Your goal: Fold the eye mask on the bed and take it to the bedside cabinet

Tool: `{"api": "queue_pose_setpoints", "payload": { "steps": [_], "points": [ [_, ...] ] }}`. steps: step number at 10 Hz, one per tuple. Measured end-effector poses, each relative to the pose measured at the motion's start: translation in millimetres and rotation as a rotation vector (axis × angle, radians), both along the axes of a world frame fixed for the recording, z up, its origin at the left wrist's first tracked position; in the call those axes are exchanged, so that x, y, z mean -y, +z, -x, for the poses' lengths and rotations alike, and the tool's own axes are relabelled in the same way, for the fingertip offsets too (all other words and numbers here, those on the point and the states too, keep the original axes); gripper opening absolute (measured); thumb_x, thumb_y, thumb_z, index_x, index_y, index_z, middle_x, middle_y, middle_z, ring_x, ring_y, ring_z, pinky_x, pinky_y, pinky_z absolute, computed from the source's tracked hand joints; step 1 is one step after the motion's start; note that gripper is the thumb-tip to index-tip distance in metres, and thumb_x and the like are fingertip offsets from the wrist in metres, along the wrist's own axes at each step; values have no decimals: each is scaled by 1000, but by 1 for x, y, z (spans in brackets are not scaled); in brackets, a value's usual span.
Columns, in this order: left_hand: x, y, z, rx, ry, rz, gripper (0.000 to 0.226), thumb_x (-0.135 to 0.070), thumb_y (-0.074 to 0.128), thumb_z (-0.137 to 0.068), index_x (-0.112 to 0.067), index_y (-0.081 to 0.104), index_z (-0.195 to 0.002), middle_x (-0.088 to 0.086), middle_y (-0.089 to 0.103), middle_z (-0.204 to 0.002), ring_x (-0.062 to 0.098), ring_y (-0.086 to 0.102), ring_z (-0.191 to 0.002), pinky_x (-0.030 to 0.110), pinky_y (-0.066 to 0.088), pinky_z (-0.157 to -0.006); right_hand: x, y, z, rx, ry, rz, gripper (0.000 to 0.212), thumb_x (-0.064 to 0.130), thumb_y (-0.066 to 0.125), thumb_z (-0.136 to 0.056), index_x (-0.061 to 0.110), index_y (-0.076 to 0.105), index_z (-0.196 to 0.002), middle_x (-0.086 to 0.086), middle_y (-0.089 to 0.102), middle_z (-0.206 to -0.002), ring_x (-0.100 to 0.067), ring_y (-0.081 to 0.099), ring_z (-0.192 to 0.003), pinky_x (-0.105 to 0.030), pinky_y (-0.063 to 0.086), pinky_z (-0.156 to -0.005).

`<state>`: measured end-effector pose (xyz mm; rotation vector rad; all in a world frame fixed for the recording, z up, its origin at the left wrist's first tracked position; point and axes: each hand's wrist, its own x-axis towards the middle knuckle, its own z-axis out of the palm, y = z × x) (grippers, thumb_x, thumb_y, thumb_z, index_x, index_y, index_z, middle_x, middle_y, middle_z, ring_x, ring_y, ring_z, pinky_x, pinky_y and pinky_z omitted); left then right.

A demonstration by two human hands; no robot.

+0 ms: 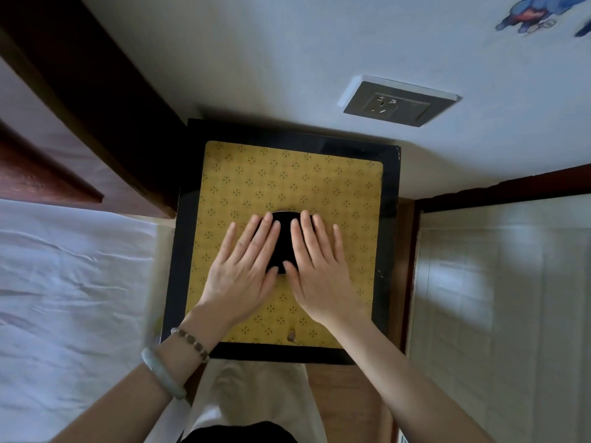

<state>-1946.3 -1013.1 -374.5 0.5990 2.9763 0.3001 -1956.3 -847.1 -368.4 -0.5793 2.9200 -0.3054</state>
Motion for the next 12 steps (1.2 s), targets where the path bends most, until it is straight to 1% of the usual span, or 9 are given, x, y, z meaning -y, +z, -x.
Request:
{"api": "queue_pose_setpoints", "payload": {
  "steps": [2, 4, 6, 7, 8, 9, 10, 11, 12],
  "points": [
    [6, -20, 3, -22, -74, 126, 61, -35, 28, -99, -3, 15, -148, 14, 20, -154, 27, 17, -143, 48, 12, -118, -1, -19, 3, 38, 61, -97, 59, 38, 22, -98, 4, 7, -144, -13, 11, -151, -24, 8, -141, -53, 6, -113],
    [3, -12, 6, 99, -75, 162, 62, -38, 29, -97, -4, 14, -147, 13, 18, -153, 26, 18, -143, 49, 15, -117, 1, -14, 4, 136, 63, -142, 61, 38, 22, -97, 3, 7, -145, -15, 14, -154, -25, 7, -142, -51, 6, -115],
    [-2, 38, 17, 365, -21, 206, 71, -53, 16, -98, -10, -8, -149, 8, 3, -161, 20, 3, -148, 42, -11, -115, 1, 38, 21, 352, 90, -103, 60, 36, 35, -98, 8, 13, -147, -14, 14, -157, -29, 7, -145, -44, 5, -117],
    [-4, 81, 22, 498, 50, 46, 70, -47, 30, -100, -10, 1, -152, 11, 9, -161, 21, 8, -148, 38, 0, -118, 1, 90, 35, 474, 4, 21, 52, 33, 42, -96, 11, 32, -142, -15, 45, -142, -32, 40, -130, -43, 36, -106],
    [5, 138, 34, 714, 144, -212, 62, -41, 45, -97, -19, 22, -150, 6, 39, -151, 21, 42, -132, 32, 37, -100, -2, 155, 47, 580, -32, 115, 49, 31, 49, -93, 16, 38, -139, -9, 56, -130, -26, 55, -112, -38, 49, -89],
    [21, 201, 47, 652, 193, -383, 55, -46, 48, -94, -30, 34, -145, -6, 52, -141, 12, 51, -124, 27, 41, -97, -11, 224, 57, 593, -62, 233, 50, 36, 54, -91, 23, 41, -137, -4, 53, -135, -21, 53, -118, -34, 46, -93],
    [30, 273, 57, 528, 240, -632, 59, -51, 53, -87, -32, 41, -141, -12, 54, -134, 5, 50, -125, 31, 40, -106, -24, 297, 61, 502, -110, 427, 60, 43, 60, -85, 34, 36, -139, 7, 49, -139, -8, 47, -124, -28, 38, -100],
    [31, 356, 71, 350, 231, -838, 49, -40, 63, -87, -40, 45, -133, -18, 56, -128, -1, 53, -121, 33, 42, -106, -32, 377, 68, 371, -157, 685, 56, 38, 66, -82, 44, 42, -132, 19, 54, -127, 5, 51, -114, -27, 42, -101],
    [28, 442, 77, 188, 152, -975, 56, -46, 67, -77, -46, 46, -129, -19, 59, -128, -2, 54, -119, 26, 43, -103, -39, 457, 69, 193, -139, 842, 56, 29, 70, -81, 48, 45, -127, 24, 54, -124, 9, 52, -111, -20, 44, -96]
  ]
}}
